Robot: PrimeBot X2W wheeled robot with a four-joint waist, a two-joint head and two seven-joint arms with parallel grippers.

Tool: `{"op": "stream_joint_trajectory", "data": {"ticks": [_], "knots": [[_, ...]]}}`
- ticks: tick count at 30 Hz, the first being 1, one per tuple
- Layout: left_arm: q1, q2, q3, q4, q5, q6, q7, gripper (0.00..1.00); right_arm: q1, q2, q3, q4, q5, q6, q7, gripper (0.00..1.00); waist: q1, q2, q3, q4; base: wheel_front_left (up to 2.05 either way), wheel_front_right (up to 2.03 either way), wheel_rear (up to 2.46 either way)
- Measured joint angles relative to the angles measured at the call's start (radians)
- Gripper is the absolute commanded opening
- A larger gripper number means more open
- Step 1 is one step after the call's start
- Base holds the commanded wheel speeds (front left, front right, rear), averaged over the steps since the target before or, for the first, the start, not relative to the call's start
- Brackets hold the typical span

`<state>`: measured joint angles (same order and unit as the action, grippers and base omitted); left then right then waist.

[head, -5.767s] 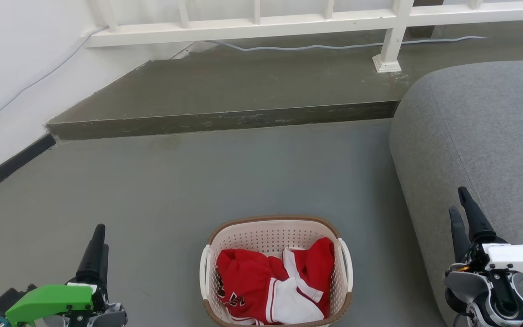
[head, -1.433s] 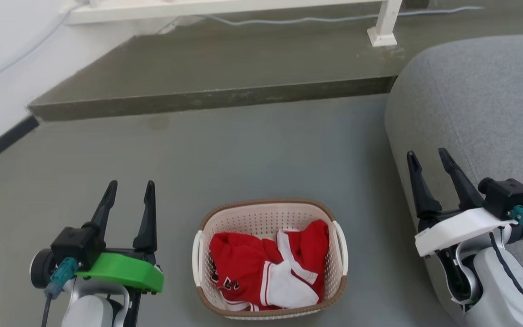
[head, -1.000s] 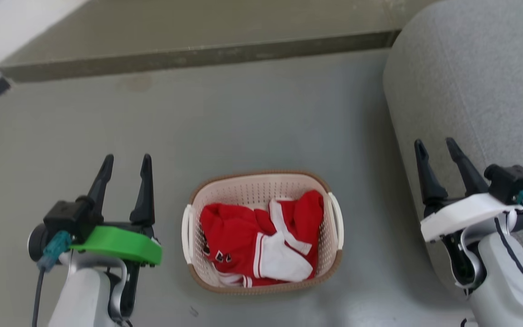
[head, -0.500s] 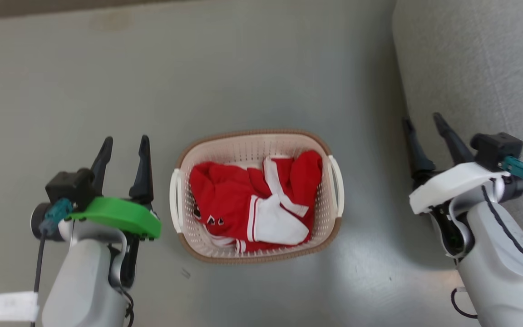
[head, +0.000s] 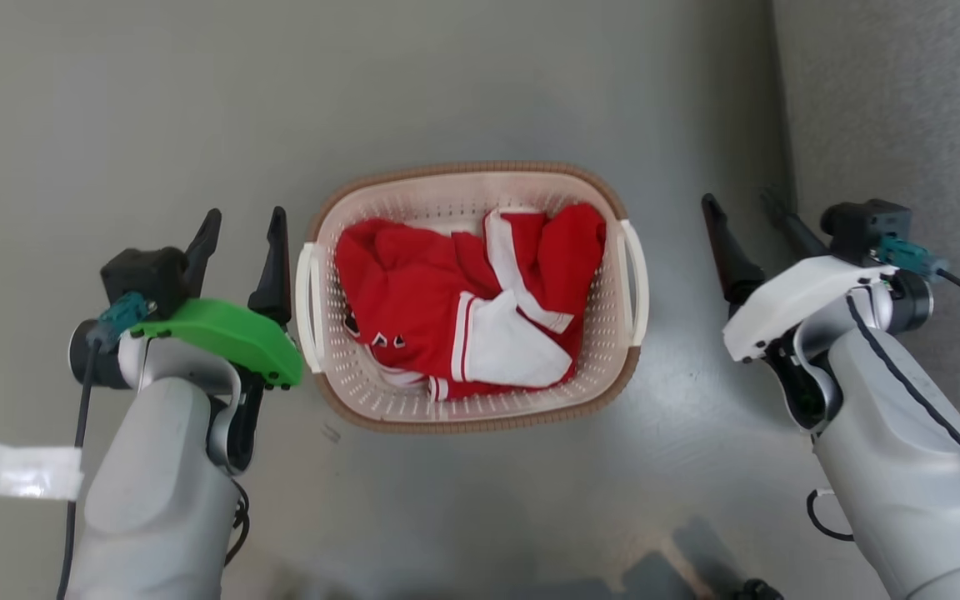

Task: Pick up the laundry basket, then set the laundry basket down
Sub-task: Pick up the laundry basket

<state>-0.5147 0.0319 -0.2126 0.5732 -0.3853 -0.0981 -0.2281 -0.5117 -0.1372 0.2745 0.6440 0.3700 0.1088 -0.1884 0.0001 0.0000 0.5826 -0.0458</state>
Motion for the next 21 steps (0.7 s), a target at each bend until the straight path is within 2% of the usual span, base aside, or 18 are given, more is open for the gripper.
{"op": "stream_joint_trajectory", "data": {"ticks": [10,21], "knots": [[-0.107,-0.004,-0.026,0.148,-0.022,-0.008,0.035,1.00,-0.074,0.037,0.033,0.143,0.019,0.006,0.047,1.00,0.0000,0.0000,0.113,0.009,0.00,0.00,0.00],[-0.188,-0.006,-0.062,0.249,-0.060,-0.009,0.052,1.00,-0.170,0.052,0.051,0.230,0.054,0.014,0.053,1.00,0.0001,0.0000,0.210,0.004,0.00,0.00,0.00]]}}
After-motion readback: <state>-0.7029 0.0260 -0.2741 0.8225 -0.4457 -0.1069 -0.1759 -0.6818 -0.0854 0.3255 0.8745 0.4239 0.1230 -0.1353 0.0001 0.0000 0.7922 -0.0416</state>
